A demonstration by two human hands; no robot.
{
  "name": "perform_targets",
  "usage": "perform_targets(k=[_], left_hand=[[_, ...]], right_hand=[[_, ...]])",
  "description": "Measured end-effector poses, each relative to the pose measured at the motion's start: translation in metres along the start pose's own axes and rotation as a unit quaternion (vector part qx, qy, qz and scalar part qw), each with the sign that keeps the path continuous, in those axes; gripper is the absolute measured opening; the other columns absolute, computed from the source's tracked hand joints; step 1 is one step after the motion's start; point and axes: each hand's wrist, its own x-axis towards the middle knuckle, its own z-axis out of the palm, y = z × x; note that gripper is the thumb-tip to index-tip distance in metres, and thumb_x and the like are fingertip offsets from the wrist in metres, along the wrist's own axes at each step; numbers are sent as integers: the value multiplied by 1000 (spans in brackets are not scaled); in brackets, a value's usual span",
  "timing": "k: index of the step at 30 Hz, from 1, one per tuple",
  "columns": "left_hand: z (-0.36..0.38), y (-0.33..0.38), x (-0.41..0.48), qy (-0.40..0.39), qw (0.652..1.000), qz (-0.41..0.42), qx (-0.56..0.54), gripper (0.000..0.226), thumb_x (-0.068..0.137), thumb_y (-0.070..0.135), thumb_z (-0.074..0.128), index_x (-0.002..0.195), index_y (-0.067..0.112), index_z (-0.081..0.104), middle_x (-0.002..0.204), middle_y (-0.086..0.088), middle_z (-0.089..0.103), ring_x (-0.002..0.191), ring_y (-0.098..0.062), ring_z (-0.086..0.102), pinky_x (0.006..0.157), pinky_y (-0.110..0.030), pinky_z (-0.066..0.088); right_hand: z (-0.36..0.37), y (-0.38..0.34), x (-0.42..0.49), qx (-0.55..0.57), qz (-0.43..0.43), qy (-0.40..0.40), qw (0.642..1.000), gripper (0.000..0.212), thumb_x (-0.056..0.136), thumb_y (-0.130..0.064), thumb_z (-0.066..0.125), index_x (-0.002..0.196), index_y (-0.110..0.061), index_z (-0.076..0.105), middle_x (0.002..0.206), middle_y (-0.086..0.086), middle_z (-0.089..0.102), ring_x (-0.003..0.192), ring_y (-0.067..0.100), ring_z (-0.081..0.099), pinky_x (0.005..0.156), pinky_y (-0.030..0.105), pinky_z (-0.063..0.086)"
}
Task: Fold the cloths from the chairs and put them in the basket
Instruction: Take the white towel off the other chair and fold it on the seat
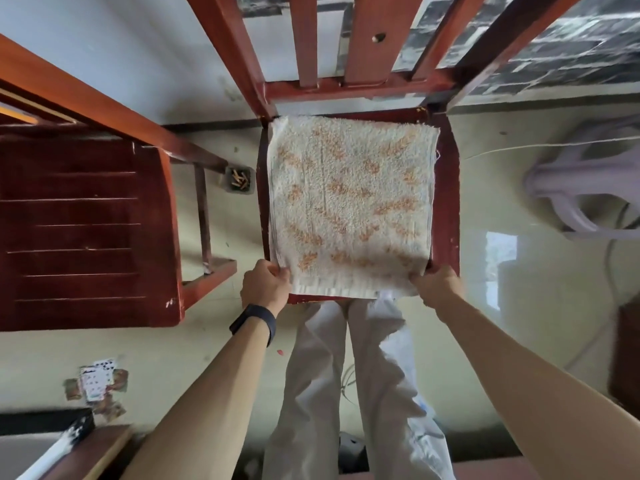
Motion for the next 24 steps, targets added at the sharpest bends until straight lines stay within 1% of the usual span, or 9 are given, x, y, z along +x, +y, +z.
perform_targets(k=[3,5,8,12,13,15,16,21,24], left_hand=[[-5,7,10,-19,999,-25,-25,21,92,35,61,102,16,61,102,-7,69,91,-31,66,73,-35,53],[-11,14,13,-37,999,-13,-32,15,90,32,61,98,19,60,98,-4,68,80,-24,62,64,-29,47],[-21,22,11,-35,999,5,-42,7,85,23,62,92,23,61,90,2,66,73,-16,59,53,-25,39],[-33,25,-1,-57,987,-27,-145,20,83,17,70,100,22,62,98,-1,68,83,-22,68,70,-32,56],[-35,24,-4,-80,975,-46,-204,21,84,16,72,103,21,64,99,-3,69,79,-20,69,65,-30,58],[-41,22,-10,-117,943,-92,-297,16,87,12,72,100,20,67,92,-3,70,70,-14,67,49,-20,51],[-42,18,-12,-121,937,-103,-312,13,88,12,71,99,19,68,88,-1,70,68,-13,67,47,-19,49],[-30,-11,-13,-72,959,-91,-258,9,87,26,74,93,22,70,86,6,71,69,-14,69,65,-32,56],[-15,-21,-10,-57,969,-97,-218,17,88,30,72,101,20,70,91,1,72,79,-18,71,81,-40,60]], right_hand=[[-9,-7,8,2,7,-21,1000,39,83,-39,66,100,-4,67,82,16,74,73,32,75,70,48,64],[-14,-9,6,-29,-5,2,1000,50,78,-52,55,96,-6,63,74,12,72,60,29,73,65,46,63],[-24,-11,3,-57,-31,39,997,54,64,-65,37,86,-20,54,76,6,67,69,27,66,66,34,53],[-40,-14,-6,114,-26,44,992,30,73,-45,62,94,-24,61,72,-1,65,53,15,62,43,21,43],[-43,-13,-10,169,-19,45,984,30,75,-41,70,97,-23,61,72,-1,66,48,14,60,39,21,42],[-46,-8,-16,268,-3,36,963,36,73,-33,80,99,-18,62,72,3,65,48,16,56,41,23,44],[-46,-5,-18,298,2,28,954,35,72,-28,82,100,-15,64,71,5,65,49,16,56,44,24,47],[-28,19,-22,333,16,-12,943,27,83,-21,81,103,-5,73,76,7,69,60,17,64,69,36,62],[-10,35,-18,313,28,-4,949,26,81,-19,82,104,-9,74,77,6,71,67,20,65,80,41,62]])
